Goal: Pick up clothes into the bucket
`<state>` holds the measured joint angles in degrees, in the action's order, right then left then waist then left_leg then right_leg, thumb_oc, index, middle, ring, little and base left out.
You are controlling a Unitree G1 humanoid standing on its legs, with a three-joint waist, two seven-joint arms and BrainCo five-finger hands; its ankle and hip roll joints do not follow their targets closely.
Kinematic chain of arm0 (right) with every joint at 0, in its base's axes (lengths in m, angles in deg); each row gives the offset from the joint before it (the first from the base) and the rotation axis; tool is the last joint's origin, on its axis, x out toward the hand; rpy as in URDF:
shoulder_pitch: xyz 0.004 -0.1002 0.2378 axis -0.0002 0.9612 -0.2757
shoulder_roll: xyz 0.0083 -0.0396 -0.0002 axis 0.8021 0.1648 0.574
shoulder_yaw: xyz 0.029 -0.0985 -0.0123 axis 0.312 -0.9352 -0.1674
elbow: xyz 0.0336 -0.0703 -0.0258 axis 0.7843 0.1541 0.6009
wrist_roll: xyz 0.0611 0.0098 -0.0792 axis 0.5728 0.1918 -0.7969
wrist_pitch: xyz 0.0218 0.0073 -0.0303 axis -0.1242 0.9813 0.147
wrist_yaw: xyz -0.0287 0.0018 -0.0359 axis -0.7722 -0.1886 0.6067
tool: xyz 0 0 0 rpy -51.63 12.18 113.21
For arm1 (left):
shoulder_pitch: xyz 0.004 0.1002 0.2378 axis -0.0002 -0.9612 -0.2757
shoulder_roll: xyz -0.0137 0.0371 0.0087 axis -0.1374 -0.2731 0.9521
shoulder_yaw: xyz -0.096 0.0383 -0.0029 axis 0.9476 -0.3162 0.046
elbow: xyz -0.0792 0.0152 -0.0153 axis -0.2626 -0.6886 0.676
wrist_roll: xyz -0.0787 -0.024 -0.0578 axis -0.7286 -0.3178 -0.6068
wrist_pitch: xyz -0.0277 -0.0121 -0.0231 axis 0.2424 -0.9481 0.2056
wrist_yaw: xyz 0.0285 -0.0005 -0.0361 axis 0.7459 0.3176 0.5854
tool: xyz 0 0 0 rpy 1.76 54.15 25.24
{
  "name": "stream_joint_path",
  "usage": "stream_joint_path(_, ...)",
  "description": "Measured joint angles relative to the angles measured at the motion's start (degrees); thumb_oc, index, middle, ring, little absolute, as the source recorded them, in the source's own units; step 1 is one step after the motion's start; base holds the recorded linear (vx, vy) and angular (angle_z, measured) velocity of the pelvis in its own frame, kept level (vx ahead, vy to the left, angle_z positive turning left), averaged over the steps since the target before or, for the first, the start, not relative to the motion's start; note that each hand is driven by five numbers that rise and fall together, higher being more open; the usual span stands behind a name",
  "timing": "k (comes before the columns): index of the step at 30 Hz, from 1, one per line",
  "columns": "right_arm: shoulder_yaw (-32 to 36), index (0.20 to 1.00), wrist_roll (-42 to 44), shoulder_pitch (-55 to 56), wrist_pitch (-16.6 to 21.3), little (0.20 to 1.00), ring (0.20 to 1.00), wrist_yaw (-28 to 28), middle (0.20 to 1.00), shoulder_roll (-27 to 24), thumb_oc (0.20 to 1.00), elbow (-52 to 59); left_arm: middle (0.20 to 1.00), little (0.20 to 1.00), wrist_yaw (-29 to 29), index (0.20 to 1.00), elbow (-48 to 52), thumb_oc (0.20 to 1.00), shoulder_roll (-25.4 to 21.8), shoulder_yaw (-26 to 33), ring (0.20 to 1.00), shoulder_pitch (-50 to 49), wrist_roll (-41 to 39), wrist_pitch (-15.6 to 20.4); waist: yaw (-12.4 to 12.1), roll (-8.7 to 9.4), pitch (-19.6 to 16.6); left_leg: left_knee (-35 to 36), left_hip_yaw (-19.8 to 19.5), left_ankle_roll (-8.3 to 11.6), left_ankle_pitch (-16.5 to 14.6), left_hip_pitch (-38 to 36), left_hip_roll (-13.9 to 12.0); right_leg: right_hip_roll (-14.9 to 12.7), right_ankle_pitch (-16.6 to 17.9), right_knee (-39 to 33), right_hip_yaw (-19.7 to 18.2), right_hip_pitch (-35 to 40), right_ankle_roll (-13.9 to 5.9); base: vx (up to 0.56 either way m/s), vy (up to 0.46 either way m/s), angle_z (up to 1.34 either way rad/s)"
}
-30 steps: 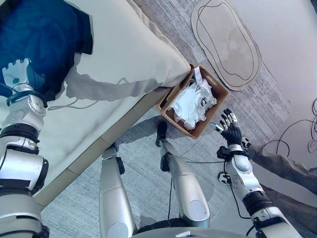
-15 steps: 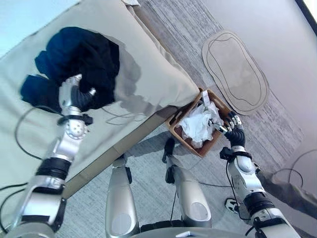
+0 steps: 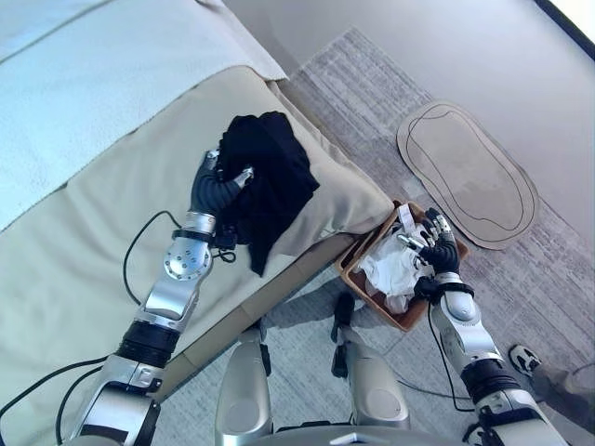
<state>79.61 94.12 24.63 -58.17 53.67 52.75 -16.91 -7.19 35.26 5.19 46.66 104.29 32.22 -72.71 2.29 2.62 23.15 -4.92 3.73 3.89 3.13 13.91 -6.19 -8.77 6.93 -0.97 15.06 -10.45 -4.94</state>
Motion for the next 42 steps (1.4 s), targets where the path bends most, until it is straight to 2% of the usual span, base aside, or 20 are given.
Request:
stream_joint_path(4, -6.1, 1.000, -9.4, -2.6, -0.5, 1.000, 1.000, 1.4, 1.000, -3.2, 1.000, 5.0, 0.200, 0.200, -2.2, 0.200, 4.4, 0.200, 0.3, -2.7, 0.200, 0.8, -2.4, 0.5, 0.2, -0.67, -3.0, 2.4, 0.8, 0.04, 0.0, -3.4, -0.2, 0.5, 0.0, -1.4, -0.4, 2.5, -0.05, 0.07, -0.034, -0.07)
stream_joint_path(8, -10.0, 1.000, -11.7, -5.3, -0.5, 1.000, 1.000, 3.7, 1.000, -3.9, 1.000, 6.3, 0.200, 0.200, -4.5, 0.200, 7.9, 0.200, 0.9, -5.2, 0.200, 1.2, -5.1, 1.2, 0.0, -1.99, -6.3, 3.0, 0.9, 0.06, 0.0, -5.0, -0.2, 0.7, 0.0, -2.1, -0.4, 4.1, -0.04, 0.07, -0.034, -0.01)
stream_joint_path(15, -14.9, 1.000, -9.0, -6.1, -0.5, 1.000, 1.000, 10.0, 1.000, -3.3, 1.000, 10.9, 0.200, 0.200, -7.6, 0.200, 9.3, 0.200, 2.0, -7.6, 0.200, 1.3, -8.7, 1.3, -0.1, -3.40, -8.9, 5.3, 1.2, 0.13, 0.1, -9.4, -0.1, 0.9, -0.1, -4.1, -0.3, 8.3, -0.14, 0.08, -0.030, 0.00)
stream_joint_path(26, -18.7, 1.000, -1.6, -6.1, -0.6, 1.000, 1.000, 11.2, 1.000, 2.8, 1.000, 12.1, 0.200, 0.200, -9.1, 0.200, 11.2, 0.200, 5.3, -12.1, 0.200, 0.9, -10.4, 1.1, 0.0, -4.06, -12.2, 6.3, 2.1, 0.13, 0.1, -11.3, -0.1, 0.8, -0.3, -4.1, -0.6, 9.3, -0.43, 0.03, -0.010, -0.03)
stream_joint_path(27, -19.3, 0.404, -1.4, -6.1, -0.6, 0.404, 0.404, 11.1, 0.404, 2.9, 0.404, 12.7, 0.200, 0.200, -9.2, 0.200, 11.4, 0.200, 5.6, -12.7, 0.200, 0.7, -10.5, 1.1, -0.1, -4.12, -12.2, 6.3, 2.1, 0.13, 0.1, -11.3, -0.1, 0.8, -0.4, -4.1, -0.6, 9.3, -0.43, 0.00, 0.000, 0.00)
stream_joint_path(28, -19.5, 0.200, -1.4, -6.1, -0.7, 0.200, 0.200, 11.1, 0.200, 3.0, 0.200, 12.9, 0.200, 0.200, -9.2, 0.200, 11.4, 0.200, 5.8, -12.8, 0.200, 0.5, -10.6, 1.1, -0.1, -4.15, -12.3, 6.3, 2.1, 0.13, 0.1, -11.3, -0.1, 0.8, -0.3, -4.1, -0.6, 9.3, -0.43, 0.00, 0.000, 0.00)
stream_joint_path(42, -18.7, 0.200, -0.3, -2.2, -1.1, 0.200, 0.200, 10.1, 0.200, 2.8, 0.200, 13.1, 0.200, 0.200, -9.2, 0.200, 11.4, 0.200, 6.4, -12.3, 0.200, -3.8, -11.2, 0.6, -0.1, -4.40, -14.6, 6.3, 2.0, 0.12, 0.1, -11.6, -0.1, 0.8, -0.4, -4.1, -0.6, 9.7, -0.48, 0.00, 0.000, 0.00)
